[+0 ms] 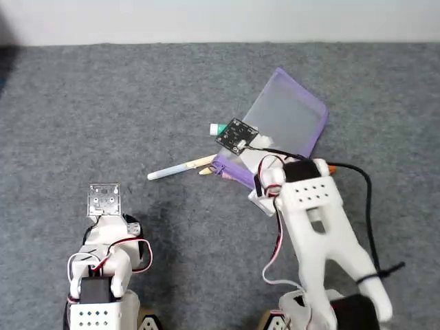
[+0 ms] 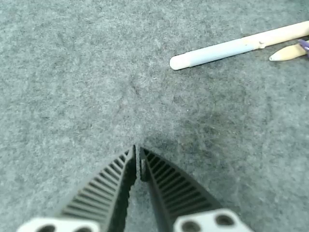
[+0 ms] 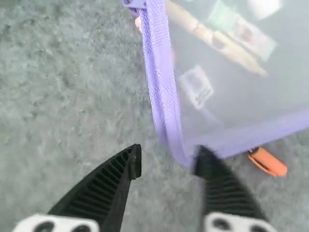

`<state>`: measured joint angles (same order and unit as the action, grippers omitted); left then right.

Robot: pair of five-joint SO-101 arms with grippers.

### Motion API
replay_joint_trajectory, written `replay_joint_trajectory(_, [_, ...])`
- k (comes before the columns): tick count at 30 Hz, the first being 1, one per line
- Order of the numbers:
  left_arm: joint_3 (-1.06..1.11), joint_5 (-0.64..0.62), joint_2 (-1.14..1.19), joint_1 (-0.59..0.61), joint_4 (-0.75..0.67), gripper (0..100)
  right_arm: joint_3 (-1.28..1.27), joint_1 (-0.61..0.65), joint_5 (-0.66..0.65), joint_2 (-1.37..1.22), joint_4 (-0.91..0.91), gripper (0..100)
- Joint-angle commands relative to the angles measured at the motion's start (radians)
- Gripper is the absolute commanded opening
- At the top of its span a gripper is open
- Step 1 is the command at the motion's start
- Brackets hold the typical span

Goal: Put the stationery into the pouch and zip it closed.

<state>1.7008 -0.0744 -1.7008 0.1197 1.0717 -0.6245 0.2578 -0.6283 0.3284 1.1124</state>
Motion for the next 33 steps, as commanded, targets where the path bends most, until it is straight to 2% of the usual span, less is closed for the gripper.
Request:
replay_joint_trajectory(1, [-0.012, -0.008, -0.011, 0.000, 0.006, 1, 0.051, 0.010, 0.005, -0.084, -0.102, 32.1])
replay_joint_trajectory(7, [-0.012, -0.008, -0.011, 0.000, 0.006, 1, 0.051, 0.010, 0.003, -0.278, -0.315, 29.9])
replay_joint_trajectory(14, [-0.012, -0.008, -0.011, 0.000, 0.006, 1, 0.051, -0.033, -0.101, -0.334, -0.473, 2.2])
replay_joint_trajectory(18, [-0.012, -0.008, -0.011, 0.000, 0.006, 1, 0.046, -0.050, -0.126, -0.254, -0.460, 1.3])
replay_joint_trajectory(25, [-0.012, -0.008, -0.011, 0.000, 0.006, 1, 0.046, -0.015, -0.236, 0.005, -0.329, 1.0])
replay_joint_trajectory(33, [-0.012, -0.008, -0.011, 0.000, 0.006, 1, 0.044, 0.145, -0.344, 0.352, -0.159, 1.0])
